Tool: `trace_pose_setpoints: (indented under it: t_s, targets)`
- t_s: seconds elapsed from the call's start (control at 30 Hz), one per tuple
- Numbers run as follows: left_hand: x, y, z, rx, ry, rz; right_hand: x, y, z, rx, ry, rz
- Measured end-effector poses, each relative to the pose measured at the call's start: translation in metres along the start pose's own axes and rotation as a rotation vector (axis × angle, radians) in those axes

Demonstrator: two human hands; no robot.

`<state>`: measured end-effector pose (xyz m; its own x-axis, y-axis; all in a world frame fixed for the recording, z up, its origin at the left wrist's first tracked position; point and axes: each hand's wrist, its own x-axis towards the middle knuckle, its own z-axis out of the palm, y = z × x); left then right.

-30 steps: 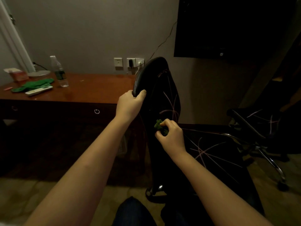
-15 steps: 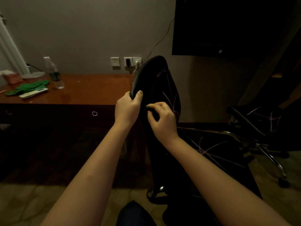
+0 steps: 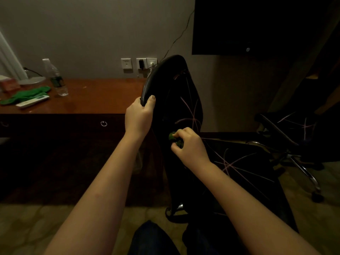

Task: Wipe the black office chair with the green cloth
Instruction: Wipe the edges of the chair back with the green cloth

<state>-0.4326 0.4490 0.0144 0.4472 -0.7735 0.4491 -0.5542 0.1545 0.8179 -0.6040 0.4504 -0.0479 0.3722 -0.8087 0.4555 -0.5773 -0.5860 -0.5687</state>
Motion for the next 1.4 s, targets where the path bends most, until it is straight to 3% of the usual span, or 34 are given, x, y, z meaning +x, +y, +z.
trace_pose_setpoints:
  t_s: [0.5,0.93,1.1,1.23,1.4]
  targets:
    - [-0.005,0.008,-0.006,-0.091,-0.029,-0.086,0.001,0.002,0.001,0.032,-0.024,-0.002]
    - [-0.016,0.020,-0.008,-0.017,-0.017,-0.082,0.006,0.005,-0.033,0.042,-0.170,0.009]
    - [-0.010,0.016,-0.007,0.006,-0.043,-0.048,0.021,-0.012,-0.049,0.208,0.152,-0.138]
    - [-0.008,0.012,-0.005,0.025,-0.011,-0.002,0.040,-0.033,-0.027,0.174,0.088,-0.205]
    - [-0.010,0.001,-0.005,0.037,0.003,0.043,0.028,-0.032,0.014,0.293,0.359,-0.244]
